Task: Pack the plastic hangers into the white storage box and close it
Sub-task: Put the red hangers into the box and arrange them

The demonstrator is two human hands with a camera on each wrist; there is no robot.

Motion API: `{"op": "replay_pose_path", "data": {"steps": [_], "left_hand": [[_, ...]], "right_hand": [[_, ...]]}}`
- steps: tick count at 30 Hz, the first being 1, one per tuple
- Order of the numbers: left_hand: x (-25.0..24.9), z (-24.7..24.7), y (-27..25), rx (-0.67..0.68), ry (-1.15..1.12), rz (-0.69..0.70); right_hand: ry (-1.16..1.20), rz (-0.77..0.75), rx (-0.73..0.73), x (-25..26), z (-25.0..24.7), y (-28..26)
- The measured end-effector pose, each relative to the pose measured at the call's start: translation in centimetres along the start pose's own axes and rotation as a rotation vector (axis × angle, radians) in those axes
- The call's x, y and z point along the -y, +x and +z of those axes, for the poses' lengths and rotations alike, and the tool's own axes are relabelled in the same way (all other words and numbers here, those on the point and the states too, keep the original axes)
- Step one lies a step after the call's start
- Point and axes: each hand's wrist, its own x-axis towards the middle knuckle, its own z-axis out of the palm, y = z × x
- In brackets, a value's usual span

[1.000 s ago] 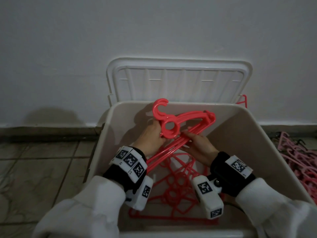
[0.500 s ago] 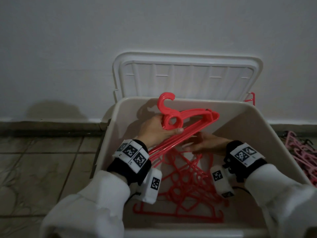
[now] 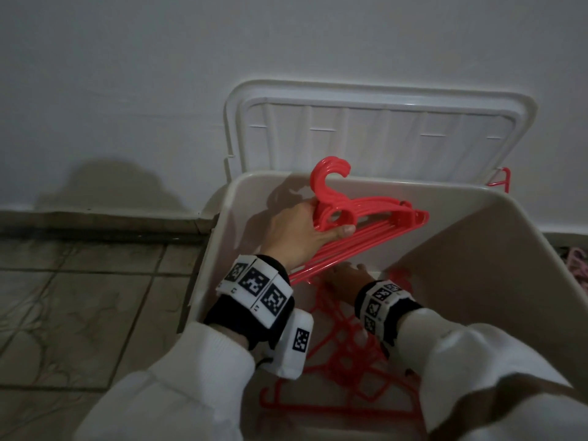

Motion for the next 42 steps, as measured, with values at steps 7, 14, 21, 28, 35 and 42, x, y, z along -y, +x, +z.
{"op": "replay_pose_path", "data": {"steps": [7, 14, 21, 28, 35, 42], "left_hand": [[0.1, 0.0, 0.0, 0.007, -0.031, 0.003], [-0.3, -0.5, -0.1, 0.021, 0.011, 0.002], [-1.1, -1.0, -0.5, -0.048, -0.055, -0.006], [-1.2, -1.6, -0.5, -0.224, -0.194, -0.002], [-1.0, -1.4, -0.3, -0.211, -0.187, -0.004], [-1.0, -1.4, -0.4, -0.16, -0.181, 0.028]], "right_hand": [[0.065, -0.15, 0.075, -2.1, -1.5, -0.7], [0.39, -0.331, -0.091, -6.9, -3.6, -5.1], [0.517, -0.26, -0.362, -10.5, -2.6, -8.5], [0.496, -0.337, -0.412, -11.3, -2.5, -8.6], [0.345, -0.382, -0.792, -11.7, -2.7, -9.0], [0.323, -0.378, -0.594, -10.8, -3.4, -9.4]]}}
